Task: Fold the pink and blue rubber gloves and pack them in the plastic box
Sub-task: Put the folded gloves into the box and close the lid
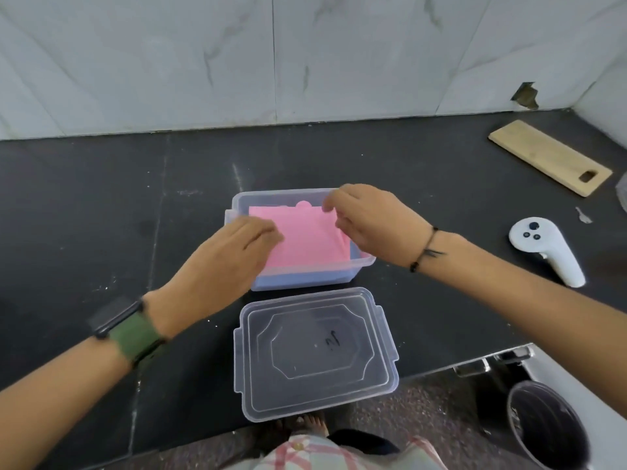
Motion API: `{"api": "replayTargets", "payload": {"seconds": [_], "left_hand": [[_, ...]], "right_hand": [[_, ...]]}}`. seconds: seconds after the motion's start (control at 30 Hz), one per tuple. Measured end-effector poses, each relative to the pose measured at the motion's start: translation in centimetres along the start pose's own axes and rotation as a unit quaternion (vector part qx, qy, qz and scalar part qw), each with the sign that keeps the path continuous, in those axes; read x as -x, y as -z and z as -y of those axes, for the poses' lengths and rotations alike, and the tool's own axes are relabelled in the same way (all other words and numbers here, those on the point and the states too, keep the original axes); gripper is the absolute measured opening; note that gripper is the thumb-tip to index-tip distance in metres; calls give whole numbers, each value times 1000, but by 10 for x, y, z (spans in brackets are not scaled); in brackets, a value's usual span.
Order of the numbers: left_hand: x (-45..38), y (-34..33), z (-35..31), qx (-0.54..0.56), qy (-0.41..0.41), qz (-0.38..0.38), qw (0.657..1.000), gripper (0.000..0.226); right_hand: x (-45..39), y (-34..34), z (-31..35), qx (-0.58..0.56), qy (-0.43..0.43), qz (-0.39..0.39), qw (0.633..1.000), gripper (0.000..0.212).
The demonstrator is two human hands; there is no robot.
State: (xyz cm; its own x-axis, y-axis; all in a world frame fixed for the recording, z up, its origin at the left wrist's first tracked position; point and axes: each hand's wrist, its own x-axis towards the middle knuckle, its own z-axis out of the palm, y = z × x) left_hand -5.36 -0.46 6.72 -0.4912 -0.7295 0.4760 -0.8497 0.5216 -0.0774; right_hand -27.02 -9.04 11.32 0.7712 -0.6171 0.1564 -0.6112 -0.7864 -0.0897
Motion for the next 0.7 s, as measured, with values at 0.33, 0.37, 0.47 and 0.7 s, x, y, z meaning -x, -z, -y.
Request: {"api": "replayTargets", "payload": {"seconds": [0.33, 0.37, 0.47, 0.7], "left_hand": [[83, -7, -37, 53, -114, 127, 984, 46], [86, -8, -41, 63, -105, 139, 983, 44], [91, -7, -50, 84, -65, 161, 981, 40], [116, -10, -56, 97, -44, 214, 971, 42]], "right_hand": [[108, -39, 4, -14, 206, 97, 974, 38], [114, -45, 3, -21, 205, 107, 973, 39], [128, -58, 4, -42, 196, 120, 972, 40], [155, -73, 2, -25, 146, 118, 982, 48]]}}
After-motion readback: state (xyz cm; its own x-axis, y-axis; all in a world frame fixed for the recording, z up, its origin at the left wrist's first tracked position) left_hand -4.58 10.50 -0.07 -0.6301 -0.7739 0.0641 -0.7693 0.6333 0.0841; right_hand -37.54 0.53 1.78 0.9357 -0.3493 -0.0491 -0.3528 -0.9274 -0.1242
